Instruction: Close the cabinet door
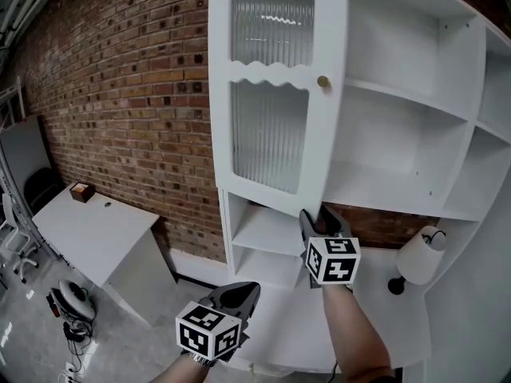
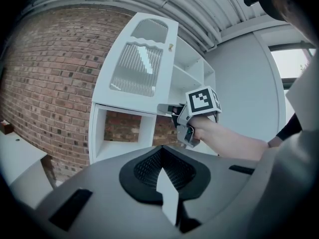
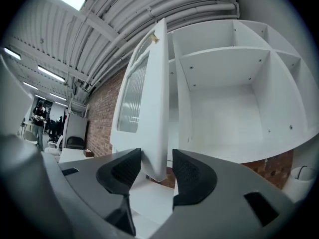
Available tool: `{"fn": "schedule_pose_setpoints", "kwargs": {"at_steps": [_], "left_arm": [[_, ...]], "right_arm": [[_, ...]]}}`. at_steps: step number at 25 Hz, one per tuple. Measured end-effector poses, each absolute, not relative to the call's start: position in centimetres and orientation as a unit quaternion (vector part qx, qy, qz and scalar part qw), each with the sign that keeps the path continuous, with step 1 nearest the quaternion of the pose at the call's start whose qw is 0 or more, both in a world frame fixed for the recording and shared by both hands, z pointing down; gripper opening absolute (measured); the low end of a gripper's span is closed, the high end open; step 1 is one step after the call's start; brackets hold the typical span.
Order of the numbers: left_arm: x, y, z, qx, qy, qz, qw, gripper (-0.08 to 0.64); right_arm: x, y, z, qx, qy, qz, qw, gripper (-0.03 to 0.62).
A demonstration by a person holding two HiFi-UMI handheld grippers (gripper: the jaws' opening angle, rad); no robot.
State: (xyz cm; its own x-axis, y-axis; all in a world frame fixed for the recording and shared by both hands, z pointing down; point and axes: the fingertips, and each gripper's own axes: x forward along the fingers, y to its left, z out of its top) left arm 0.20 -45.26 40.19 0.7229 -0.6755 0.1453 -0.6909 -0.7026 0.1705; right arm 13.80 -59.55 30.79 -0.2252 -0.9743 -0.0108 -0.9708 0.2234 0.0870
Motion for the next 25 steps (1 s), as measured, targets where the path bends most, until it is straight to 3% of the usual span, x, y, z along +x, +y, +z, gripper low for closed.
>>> {"fn": "schedule_pose_setpoints", "kwargs": {"at_steps": [7, 25], "left_arm": [[0.3, -46.0, 40.3, 0.92, -0.374, 0.036, 0.107, -0.002], [-0.9, -47.3, 41.3, 0.914, -0.388, 0.041, 0.117, -0.002]], "right_arm": [[15.3, -61.1, 30.8, 0.631, -0.775, -0.027, 0.025, 0.241], [16.6, -65.0, 30.5, 0.643, -0.763, -0.033, 0.06, 0.239]]}}
